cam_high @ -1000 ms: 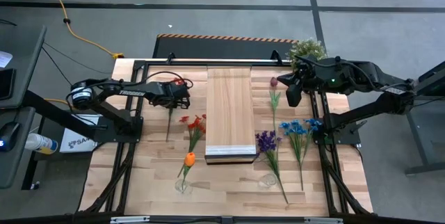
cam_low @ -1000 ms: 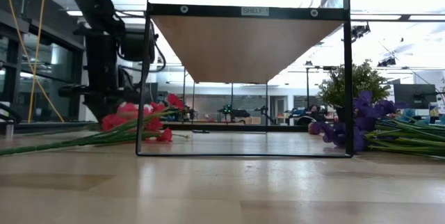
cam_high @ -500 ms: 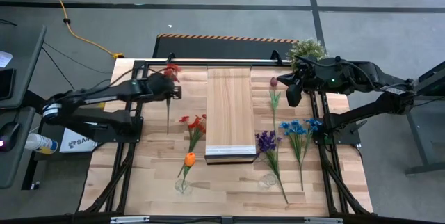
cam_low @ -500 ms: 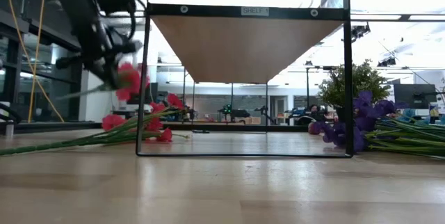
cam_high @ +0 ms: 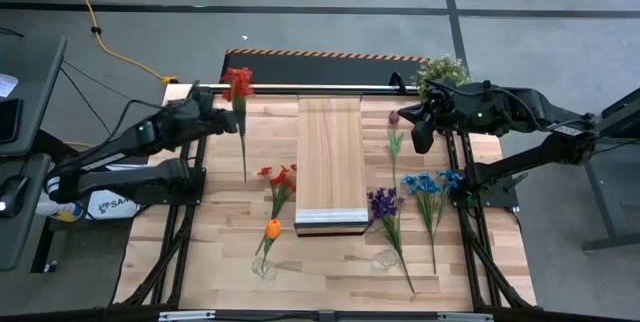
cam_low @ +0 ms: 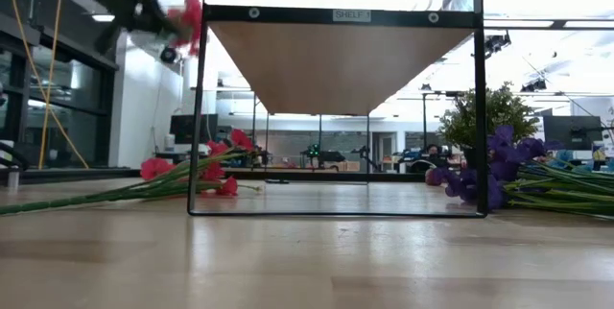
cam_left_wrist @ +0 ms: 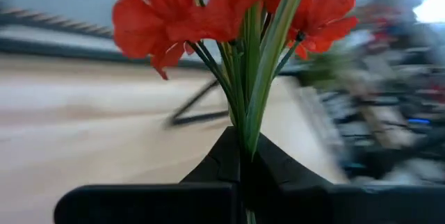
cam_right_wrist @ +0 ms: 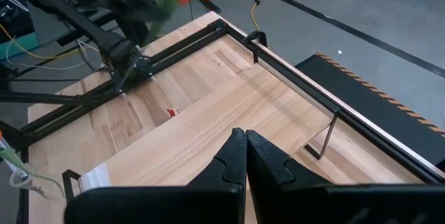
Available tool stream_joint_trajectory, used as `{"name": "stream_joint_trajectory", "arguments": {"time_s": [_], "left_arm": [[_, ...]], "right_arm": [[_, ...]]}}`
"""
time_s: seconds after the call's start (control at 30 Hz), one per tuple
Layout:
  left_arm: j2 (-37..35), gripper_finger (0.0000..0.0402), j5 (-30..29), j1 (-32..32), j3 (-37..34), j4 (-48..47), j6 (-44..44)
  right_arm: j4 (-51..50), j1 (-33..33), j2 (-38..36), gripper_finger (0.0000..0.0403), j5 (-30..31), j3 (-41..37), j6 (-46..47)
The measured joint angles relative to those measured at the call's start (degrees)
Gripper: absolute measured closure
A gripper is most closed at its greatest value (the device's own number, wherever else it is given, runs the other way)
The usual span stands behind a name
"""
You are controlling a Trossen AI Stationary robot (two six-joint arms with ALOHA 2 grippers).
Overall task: Pick and place flowers into a vace then onto a shelf
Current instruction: Put the top red flowers into the left transparent vase
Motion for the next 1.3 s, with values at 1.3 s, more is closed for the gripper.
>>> {"name": "stream_joint_trajectory", "arguments": {"time_s": [1.3], "left_arm": [[-1.9,0.0361,31.5,-0.1,9.1,18.9,11.8]], "right_arm": [[1.1,0.0,0.3,0.0402,2.9,0.0,0.2]]}}
